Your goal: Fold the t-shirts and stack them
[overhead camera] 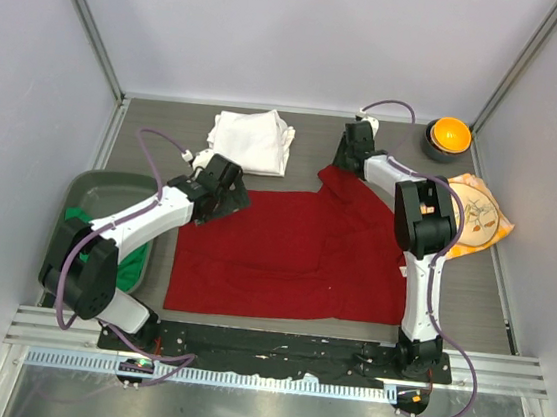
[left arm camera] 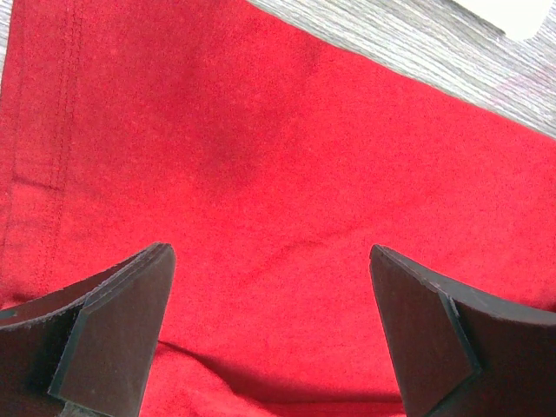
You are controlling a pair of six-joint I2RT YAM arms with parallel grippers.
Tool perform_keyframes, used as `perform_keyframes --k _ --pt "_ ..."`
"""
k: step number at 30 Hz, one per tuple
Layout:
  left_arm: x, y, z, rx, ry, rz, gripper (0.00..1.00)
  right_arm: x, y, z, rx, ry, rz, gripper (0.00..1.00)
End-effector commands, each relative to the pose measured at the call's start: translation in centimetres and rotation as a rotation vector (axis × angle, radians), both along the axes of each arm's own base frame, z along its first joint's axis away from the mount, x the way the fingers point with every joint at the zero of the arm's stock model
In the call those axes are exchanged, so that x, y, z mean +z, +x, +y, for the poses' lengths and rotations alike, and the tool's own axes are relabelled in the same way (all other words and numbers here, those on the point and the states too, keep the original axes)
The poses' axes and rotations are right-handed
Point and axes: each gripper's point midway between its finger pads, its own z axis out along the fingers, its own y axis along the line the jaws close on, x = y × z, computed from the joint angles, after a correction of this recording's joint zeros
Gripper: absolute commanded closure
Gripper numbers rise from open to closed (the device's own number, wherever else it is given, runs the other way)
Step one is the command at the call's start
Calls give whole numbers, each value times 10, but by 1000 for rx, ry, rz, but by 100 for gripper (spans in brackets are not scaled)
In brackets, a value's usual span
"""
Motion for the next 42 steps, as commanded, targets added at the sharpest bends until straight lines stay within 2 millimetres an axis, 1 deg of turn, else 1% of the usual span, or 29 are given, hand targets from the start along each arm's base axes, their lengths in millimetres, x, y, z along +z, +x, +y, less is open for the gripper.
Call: perform_keyframes --k 1,5,6,7,8,9,11,12,14,17,18,21,22,25,26,28,29,30,31,32,34,35,36,37,38,39,40,41,42 --pt "2 7 -2 3 -19 -19 0 -8 -19 0 14 1 59 56" --pt "0 7 -1 6 -19 -14 0 -13 -18 4 29 4 67 56" --pt "0 7 -1 7 -18 -14 0 -10 -16 5 35 5 67 56" --pt "0 7 -1 7 -17 -13 0 -11 -15 8 43 4 69 55" --pt "-2 6 -1 5 -16 -10 0 -15 -16 11 53 1 80 55" --pt "-1 7 -1 8 -20 -12 0 -12 -13 14 58 -4 76 55" --pt "-4 7 -1 7 -21 -6 0 -17 -14 18 81 -25 89 55" --pt "-4 7 -1 6 -23 -5 0 -15 -12 20 84 -31 93 54" --pt "-4 6 -1 5 -22 -3 0 -17 -13 23 96 -54 99 57" --pt "-4 6 0 4 -23 -3 0 -22 -13 20 93 -86 116 60" --pt "-4 6 1 6 -25 -4 0 -26 -15 21 95 -94 128 62" --pt "-3 7 4 6 -23 -8 0 -28 -16 19 91 -115 133 67" --pt "-5 5 5 7 -24 -3 0 -30 -16 19 90 -119 137 74" --pt "-5 5 8 10 -26 -4 0 -32 -17 13 75 -147 144 83" --pt "-6 4 9 10 -25 0 0 -33 -17 12 72 -153 145 90" --pt "-7 4 11 11 -20 -1 0 -30 -16 8 54 -171 138 95" --pt "-6 5 13 13 -17 -2 0 -26 -15 6 36 -182 129 99" --pt "-7 4 16 16 -8 4 0 -24 -16 0 8 -206 124 99" --pt "-5 5 17 18 -4 3 0 -19 -16 -7 -24 -239 108 99" --pt "-4 6 19 19 5 5 0 -6 -15 -6 -34 -249 76 99" --pt "4 13 28 36 40 -7 0 3 -18 -15 -72 -273 52 99" --pt "5 13 35 51 60 9 0 17 -17 -14 -77 -260 24 99" --pt "7 16 41 64 86 13 0 20 -19 -15 -80 -260 18 99" --pt "15 23 42 67 95 2 0 25 -19 -17 -92 -263 9 99" --pt "11 24 50 80 121 32 0 34 -21 -19 -93 -257 0 99" --pt "13 27 56 96 144 35 0 40 -23 -18 -93 -254 -8 99" --pt "21 35 59 110 147 27 2 46 -25 -19 -100 -246 -16 99" --pt "13 35 68 125 172 70 4 45 -31 -20 -99 -249 -6 99" --pt "13 38 72 138 187 77 7 65 -33 -21 -110 -230 -43 99"
